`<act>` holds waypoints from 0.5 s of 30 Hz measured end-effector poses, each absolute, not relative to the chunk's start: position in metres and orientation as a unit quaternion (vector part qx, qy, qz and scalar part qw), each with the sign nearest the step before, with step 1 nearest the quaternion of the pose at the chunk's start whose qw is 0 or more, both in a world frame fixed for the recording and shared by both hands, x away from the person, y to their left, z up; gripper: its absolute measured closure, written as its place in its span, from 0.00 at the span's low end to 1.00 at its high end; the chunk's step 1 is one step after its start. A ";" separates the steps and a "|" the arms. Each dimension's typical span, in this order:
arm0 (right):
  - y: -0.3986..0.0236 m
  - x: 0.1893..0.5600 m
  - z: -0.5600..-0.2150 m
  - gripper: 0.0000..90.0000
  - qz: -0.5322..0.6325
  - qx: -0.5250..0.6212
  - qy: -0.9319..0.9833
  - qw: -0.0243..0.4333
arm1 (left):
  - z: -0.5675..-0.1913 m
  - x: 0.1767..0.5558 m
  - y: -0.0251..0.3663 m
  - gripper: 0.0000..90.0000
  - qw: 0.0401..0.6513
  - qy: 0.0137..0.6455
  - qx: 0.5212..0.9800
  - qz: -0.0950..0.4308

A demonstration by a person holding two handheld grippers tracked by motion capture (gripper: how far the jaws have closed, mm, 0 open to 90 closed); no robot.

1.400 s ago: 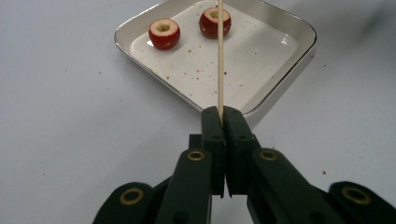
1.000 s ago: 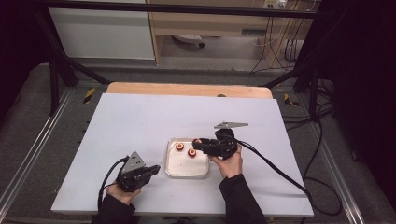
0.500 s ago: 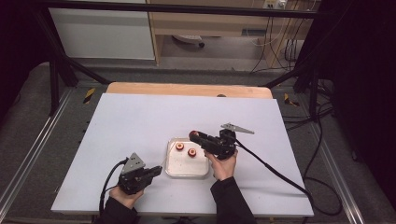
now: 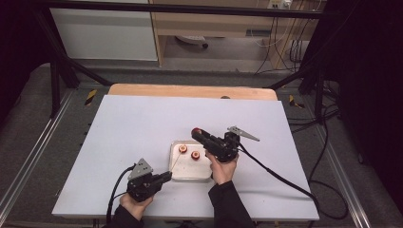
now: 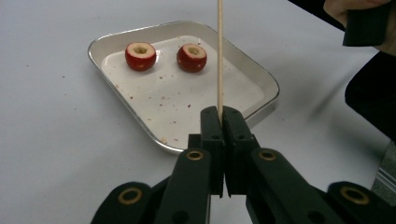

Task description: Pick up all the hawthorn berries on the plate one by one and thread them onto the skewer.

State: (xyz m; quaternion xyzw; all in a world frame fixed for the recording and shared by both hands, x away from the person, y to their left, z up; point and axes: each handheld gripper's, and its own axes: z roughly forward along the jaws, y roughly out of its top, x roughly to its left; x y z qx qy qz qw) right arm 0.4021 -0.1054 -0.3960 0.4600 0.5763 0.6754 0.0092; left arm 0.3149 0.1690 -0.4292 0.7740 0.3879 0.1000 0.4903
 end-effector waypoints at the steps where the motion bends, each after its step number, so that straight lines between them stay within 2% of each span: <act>1: -0.105 0.402 -0.396 0.68 0.677 0.461 0.573 0.010 | -0.429 0.315 0.168 0.98 0.492 0.390 0.772 0.099; 15: -0.100 0.401 -0.402 0.68 0.704 0.464 0.538 0.001 | -0.430 0.319 0.153 0.98 0.499 0.397 0.764 0.100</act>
